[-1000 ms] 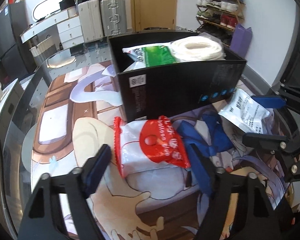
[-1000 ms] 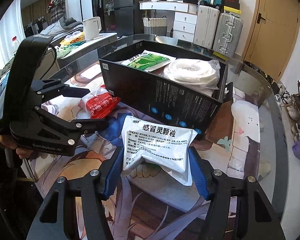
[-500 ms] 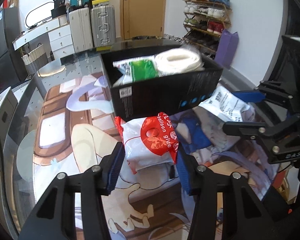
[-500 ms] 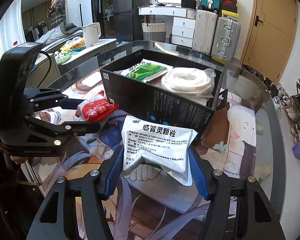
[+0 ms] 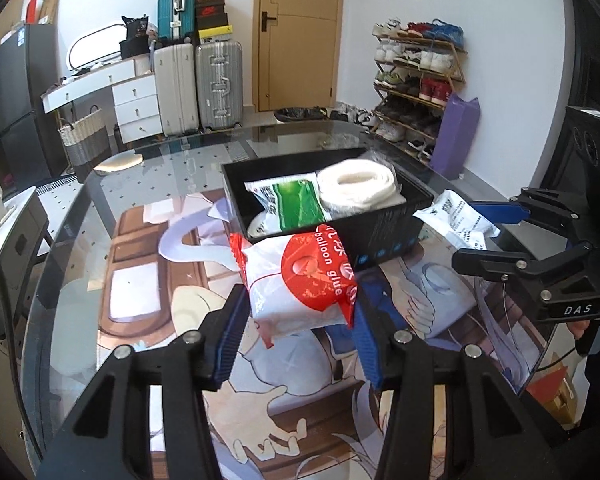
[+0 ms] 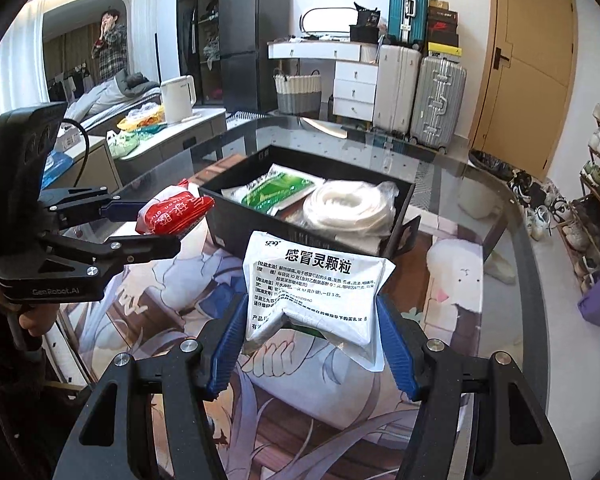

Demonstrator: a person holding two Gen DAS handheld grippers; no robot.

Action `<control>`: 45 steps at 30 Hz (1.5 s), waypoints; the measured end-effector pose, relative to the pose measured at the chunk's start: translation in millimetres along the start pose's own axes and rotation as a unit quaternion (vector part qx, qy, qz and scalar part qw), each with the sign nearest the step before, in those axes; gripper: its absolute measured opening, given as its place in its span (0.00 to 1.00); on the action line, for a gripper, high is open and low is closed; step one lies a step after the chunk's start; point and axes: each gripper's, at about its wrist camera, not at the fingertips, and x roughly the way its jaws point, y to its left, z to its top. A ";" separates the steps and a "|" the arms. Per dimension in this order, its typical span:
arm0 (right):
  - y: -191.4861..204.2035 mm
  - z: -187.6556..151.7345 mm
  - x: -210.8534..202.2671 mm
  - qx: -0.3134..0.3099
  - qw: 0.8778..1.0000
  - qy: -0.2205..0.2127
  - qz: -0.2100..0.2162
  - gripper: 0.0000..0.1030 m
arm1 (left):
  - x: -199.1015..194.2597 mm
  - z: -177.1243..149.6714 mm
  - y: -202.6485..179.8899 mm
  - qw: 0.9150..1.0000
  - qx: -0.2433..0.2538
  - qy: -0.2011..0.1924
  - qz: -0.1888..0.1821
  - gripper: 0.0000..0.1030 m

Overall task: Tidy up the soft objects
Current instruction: 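Carry both packets over the black box and release them inside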

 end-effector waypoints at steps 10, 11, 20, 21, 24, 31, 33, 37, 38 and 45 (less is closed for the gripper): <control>-1.3 3.8 -12.8 0.007 1.000 -0.026 -0.005 0.62 | -5.2 4.9 4.8 1.000 -0.007 -0.019 0.025 0.48; -1.6 4.2 -13.5 0.008 1.000 -0.029 -0.005 0.62 | -5.6 5.5 4.6 0.999 -0.006 -0.020 0.026 0.48; -7.7 12.0 -23.7 0.025 0.998 -0.058 -0.016 0.62 | -10.1 14.5 3.3 0.998 0.000 -0.038 0.045 0.48; -8.5 12.8 -25.0 0.027 0.998 -0.061 -0.017 0.62 | -10.2 15.5 3.6 0.998 -0.001 -0.039 0.047 0.48; -10.9 15.6 -27.3 0.028 0.997 -0.065 -0.022 0.62 | -9.8 19.6 4.1 0.998 0.000 -0.042 0.053 0.48; -12.5 24.2 -26.4 0.024 0.997 -0.067 -0.027 0.62 | -4.0 29.7 3.7 0.998 0.001 -0.047 0.052 0.48; -12.9 26.9 -25.4 0.023 0.997 -0.068 -0.028 0.62 | -1.4 32.9 3.3 0.998 0.001 -0.047 0.052 0.48; -13.6 33.0 -17.5 0.020 0.997 -0.064 -0.026 0.62 | 4.9 40.6 3.6 0.998 0.001 -0.046 0.051 0.48; -13.7 34.5 -15.1 0.019 0.998 -0.063 -0.025 0.62 | 7.3 42.9 3.9 0.998 0.001 -0.045 0.050 0.48; -18.0 42.5 0.1 0.018 0.998 -0.057 -0.023 0.62 | 23.9 54.4 6.4 0.998 -0.002 -0.039 0.050 0.48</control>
